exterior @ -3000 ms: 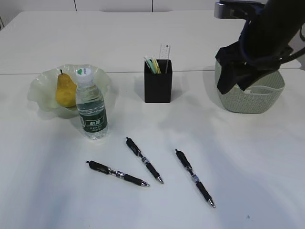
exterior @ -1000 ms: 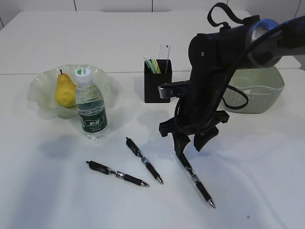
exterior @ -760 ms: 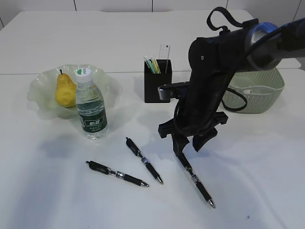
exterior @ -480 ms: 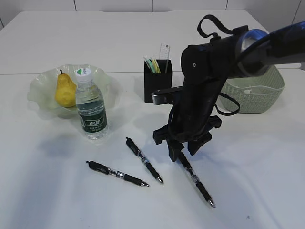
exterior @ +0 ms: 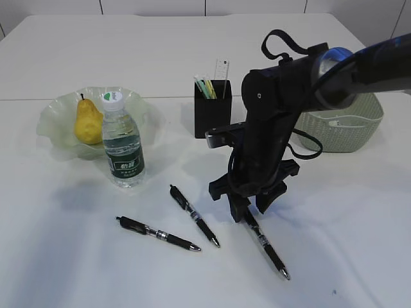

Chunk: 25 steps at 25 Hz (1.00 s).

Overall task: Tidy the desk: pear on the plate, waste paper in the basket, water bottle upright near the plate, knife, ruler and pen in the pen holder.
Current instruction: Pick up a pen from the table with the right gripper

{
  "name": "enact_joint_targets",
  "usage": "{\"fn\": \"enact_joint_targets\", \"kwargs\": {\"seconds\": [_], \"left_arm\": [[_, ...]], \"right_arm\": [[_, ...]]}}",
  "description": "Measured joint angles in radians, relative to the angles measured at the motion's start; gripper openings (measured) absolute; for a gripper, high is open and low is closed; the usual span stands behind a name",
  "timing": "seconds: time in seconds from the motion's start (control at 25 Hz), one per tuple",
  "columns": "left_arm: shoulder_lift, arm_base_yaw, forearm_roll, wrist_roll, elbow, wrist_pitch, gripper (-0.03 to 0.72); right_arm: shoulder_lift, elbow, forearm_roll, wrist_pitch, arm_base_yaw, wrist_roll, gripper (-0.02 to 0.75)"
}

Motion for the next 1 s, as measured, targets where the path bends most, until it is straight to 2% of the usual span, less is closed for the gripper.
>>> {"fn": "enact_joint_targets", "kwargs": {"seconds": [0.4,0.48,0.72,1.0], "left_arm": [[0.000,0.000,0.000,0.000,0.000,-0.004,0.381],[0.000,0.000,0.000,0.000,0.000,-0.005,0.381],[0.000,0.000,0.000,0.000,0.000,-0.005,0.381],[0.000,0.000,0.000,-0.002,0.000,-0.005,0.381]], "right_arm": [[0.019,0.000,-0.003,-0.002,0.000,0.000,0.393],[0.019,0.000,-0.005,-0.002,0.000,0.000,0.356],[0.019,0.000,-0.003,-0.002,0.000,0.002,0.138],[0.019,0.000,-0.001,-0.002,0.000,-0.012,0.102]]}}
